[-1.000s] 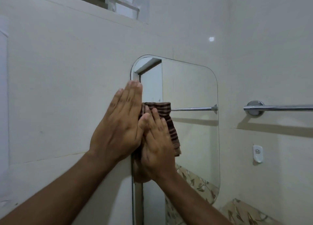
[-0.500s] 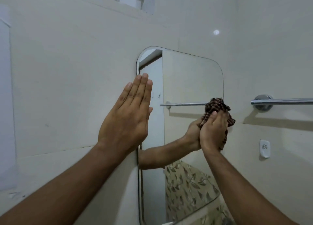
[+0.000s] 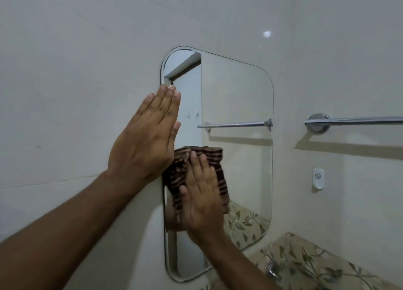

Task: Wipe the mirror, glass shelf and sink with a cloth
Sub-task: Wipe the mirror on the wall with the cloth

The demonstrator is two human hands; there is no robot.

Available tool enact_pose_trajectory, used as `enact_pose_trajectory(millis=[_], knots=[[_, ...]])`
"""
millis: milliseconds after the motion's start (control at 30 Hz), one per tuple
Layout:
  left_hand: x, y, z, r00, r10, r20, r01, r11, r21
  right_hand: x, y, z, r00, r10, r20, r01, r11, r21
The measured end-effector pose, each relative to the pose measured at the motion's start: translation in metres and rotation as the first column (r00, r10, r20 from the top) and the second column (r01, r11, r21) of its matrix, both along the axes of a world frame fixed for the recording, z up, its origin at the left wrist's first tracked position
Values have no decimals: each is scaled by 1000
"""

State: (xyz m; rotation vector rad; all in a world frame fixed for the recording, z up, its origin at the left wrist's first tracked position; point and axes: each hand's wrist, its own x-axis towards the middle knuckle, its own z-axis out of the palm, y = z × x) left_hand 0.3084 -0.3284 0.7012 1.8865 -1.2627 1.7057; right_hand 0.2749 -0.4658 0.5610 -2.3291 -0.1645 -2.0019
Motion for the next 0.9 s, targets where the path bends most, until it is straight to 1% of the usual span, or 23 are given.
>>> enact_pose_trajectory(millis=[33,100,167,233,333,433,467,500,600,700,733,800,900], knots=[[1,-1,0,999,27,27,-27,1000,5,1,-17,1,1000,3,14,-4,999,53],[3,-2,-2,992,93,85,-95,995,17,2,-55,8,997,25,71,-43,964,262],[5,-4,-3,981,148,123,-153,988,35,3,-96,18,991,1,130,-67,861,504],[6,-3,-4,974,177,140,-185,982,43,2,-130,26,991,-56,119,-39,738,674],[6,-3,-5,969,201,141,-209,977,44,2,-150,29,990,-102,94,-14,602,799],[4,-3,-4,969,206,134,-212,977,37,8,-125,24,987,-127,101,-23,508,861],[4,-3,-4,970,203,131,-209,977,34,11,-109,23,986,-131,105,-22,514,858],[4,-3,-4,971,203,130,-209,978,31,12,-91,23,985,-128,113,-24,553,833],[4,-5,-4,972,193,133,-197,980,23,14,-36,36,984,-50,170,-76,748,659],[2,-4,-3,976,176,127,-179,984,13,14,11,46,990,3,142,-65,899,434],[1,-4,-3,978,172,120,-175,984,13,13,24,42,992,12,126,-57,931,359],[1,-2,-4,979,168,112,-171,985,22,12,42,21,994,5,105,-32,967,253],[1,-2,-6,976,186,114,-191,981,35,10,35,-24,993,-58,104,37,980,196]])
